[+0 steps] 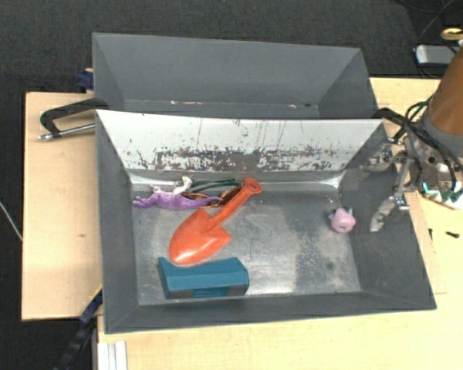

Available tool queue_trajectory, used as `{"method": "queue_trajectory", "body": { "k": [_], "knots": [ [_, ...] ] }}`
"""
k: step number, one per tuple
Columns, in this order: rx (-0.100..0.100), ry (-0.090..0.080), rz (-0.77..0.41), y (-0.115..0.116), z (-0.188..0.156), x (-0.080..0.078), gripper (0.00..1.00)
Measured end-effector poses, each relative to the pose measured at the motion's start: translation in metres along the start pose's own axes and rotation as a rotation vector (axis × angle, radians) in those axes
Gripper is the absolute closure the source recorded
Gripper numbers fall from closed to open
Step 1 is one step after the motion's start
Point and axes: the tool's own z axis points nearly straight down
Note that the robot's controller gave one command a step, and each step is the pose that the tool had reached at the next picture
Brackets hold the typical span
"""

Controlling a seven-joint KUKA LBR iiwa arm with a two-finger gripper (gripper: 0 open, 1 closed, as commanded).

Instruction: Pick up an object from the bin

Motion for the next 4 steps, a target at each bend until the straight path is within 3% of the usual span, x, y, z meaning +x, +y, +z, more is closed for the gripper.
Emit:
{"method": "queue_trajectory", "body": {
  "k": [1,2,3,4],
  "knots": [
    [0.002,-0.008,-0.002,0.001,-0.004,-0.002,0.00],
    [0.003,-0.011,-0.087,-0.004,0.077,-0.016,0.00],
    [0.000,-0.008,-0.065,-0.008,0.157,-0.029,0.00],
    [0.000,-0.006,-0.041,-0.005,0.155,-0.017,0.00]
  ]
}}
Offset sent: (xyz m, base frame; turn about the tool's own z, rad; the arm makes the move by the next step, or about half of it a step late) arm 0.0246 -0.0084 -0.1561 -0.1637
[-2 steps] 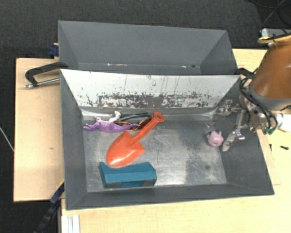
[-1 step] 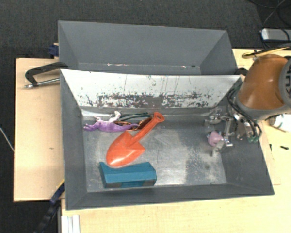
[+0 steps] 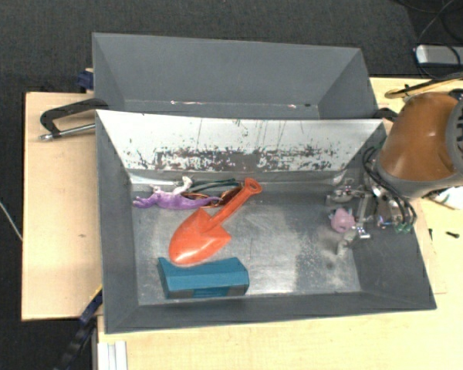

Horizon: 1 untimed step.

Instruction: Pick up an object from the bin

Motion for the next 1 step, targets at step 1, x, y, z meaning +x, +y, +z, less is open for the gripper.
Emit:
{"method": "queue_trajectory", "body": {
  "k": [1],
  "knots": [
    [0.001,-0.005,0.128,-0.0032,0.0000,-0.0144,0.00]
  ]
}}
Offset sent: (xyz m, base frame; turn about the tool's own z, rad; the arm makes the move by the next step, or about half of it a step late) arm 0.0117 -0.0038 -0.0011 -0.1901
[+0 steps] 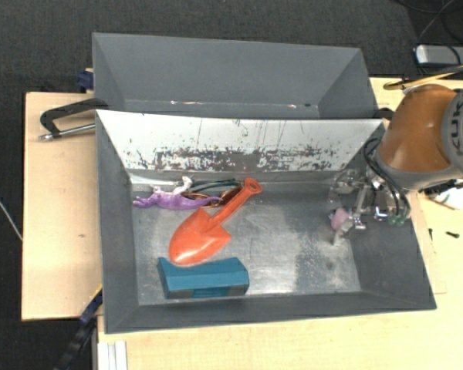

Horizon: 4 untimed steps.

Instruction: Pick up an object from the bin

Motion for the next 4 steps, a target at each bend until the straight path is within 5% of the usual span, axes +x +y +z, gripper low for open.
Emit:
{"method": "queue_trajectory", "body": {
  "k": [1,4],
  "knots": [
    [0.001,-0.004,-0.152,0.000,-0.002,-0.003,1.00],
    [-0.002,0.008,-0.174,0.000,-0.016,0.000,1.00]
  ]
}}
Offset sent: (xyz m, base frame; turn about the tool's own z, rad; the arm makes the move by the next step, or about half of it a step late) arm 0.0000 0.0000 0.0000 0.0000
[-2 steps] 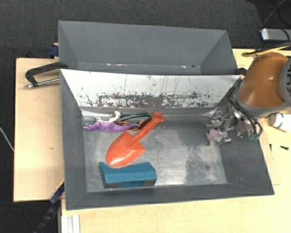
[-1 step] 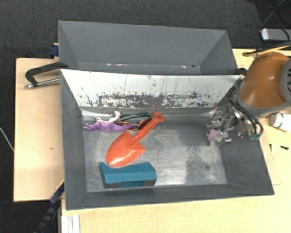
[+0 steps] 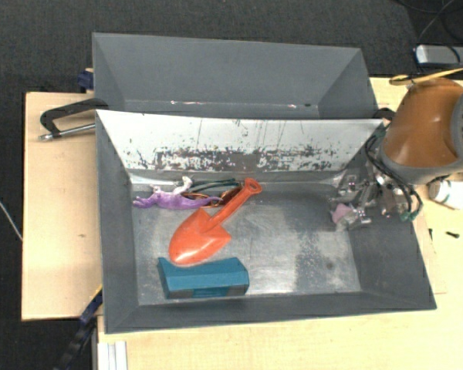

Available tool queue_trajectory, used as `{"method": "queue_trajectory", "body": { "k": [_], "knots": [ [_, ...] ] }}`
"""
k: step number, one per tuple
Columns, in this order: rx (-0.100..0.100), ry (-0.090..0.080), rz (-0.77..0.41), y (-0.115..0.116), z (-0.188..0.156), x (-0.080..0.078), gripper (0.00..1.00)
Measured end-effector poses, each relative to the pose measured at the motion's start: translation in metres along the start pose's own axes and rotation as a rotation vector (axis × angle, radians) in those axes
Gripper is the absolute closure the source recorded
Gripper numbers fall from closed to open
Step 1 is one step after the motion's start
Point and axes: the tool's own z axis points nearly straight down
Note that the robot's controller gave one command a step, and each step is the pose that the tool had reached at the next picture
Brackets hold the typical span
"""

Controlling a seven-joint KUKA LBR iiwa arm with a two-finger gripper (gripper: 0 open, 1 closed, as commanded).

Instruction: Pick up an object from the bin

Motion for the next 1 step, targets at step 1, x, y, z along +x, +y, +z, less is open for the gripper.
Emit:
{"method": "queue_trajectory", "body": {
  "k": [1],
  "knots": [
    [0.001,-0.003,0.002,-0.0001,-0.0203,-0.0011,1.00]
  ]
}}
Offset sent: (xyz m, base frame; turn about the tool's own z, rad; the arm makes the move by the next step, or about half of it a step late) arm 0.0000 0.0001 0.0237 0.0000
